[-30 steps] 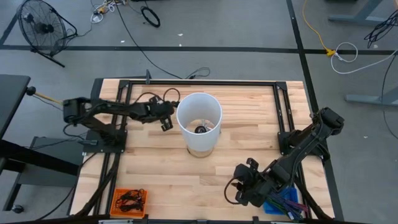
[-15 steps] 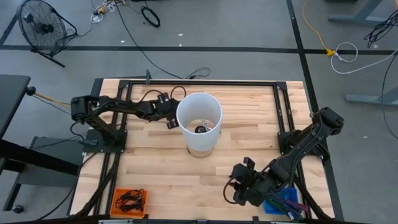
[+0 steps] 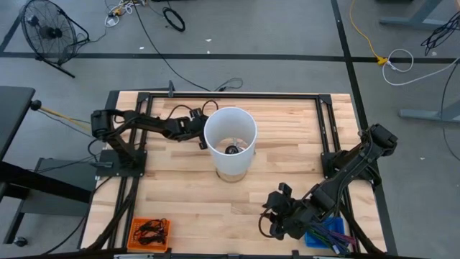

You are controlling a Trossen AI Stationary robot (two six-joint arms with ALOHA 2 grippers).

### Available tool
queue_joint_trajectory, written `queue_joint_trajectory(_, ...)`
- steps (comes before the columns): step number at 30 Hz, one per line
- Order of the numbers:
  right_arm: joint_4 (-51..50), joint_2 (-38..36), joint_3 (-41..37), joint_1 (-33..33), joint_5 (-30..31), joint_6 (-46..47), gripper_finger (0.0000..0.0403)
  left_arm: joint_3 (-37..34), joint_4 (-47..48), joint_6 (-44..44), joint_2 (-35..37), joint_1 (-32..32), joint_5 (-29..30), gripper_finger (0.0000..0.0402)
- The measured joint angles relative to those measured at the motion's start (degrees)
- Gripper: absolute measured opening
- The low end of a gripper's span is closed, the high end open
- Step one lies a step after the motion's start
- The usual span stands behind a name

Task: Pick & Place USB Port
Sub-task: Put the black charger cable into the orange bin

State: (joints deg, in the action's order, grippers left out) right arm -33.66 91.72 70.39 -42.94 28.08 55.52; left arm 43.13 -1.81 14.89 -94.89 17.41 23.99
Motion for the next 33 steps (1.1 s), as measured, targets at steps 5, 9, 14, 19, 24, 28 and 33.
queue_joint_trajectory(5,1.02,0.0,0.0,0.0,0.11,-1.2,0.0137,0.05,-3.18,0.9,-1.95,1.38,0.23,0.0216)
queue_joint_trajectory(9,1.72,0.0,0.0,-0.02,1.48,-2.48,0.0137,0.07,-3.62,0.9,-2.25,3.61,0.3,0.0216)
queue_joint_trajectory(14,2.15,0.0,0.0,0.11,1.8,-4.02,0.0137,0.04,-3.6,-0.6,-2.28,6.42,-4.09,0.0216)
queue_joint_trajectory(19,2.21,0.0,0.0,0.17,3.03,-4.65,0.0137,0.04,-3.43,-0.76,-2.41,8.0,-8.43,0.0216)
queue_joint_trajectory(24,3.12,0.02,0.0,0.2,3.03,-5.04,0.0137,0.15,-3.55,-1.24,-3.68,9.06,-11.07,0.0215)
queue_joint_trajectory(28,3.96,0.02,0.0,0.2,3.01,-5.43,0.0137,0.23,-4.38,-2.24,-5.4,9.87,-11.49,0.0211)
queue_joint_trajectory(33,4.64,0.02,0.0,0.2,3.5,-6.58,0.0137,0.33,-4.4,-4.52,-6.42,10.45,-13.05,0.0158)
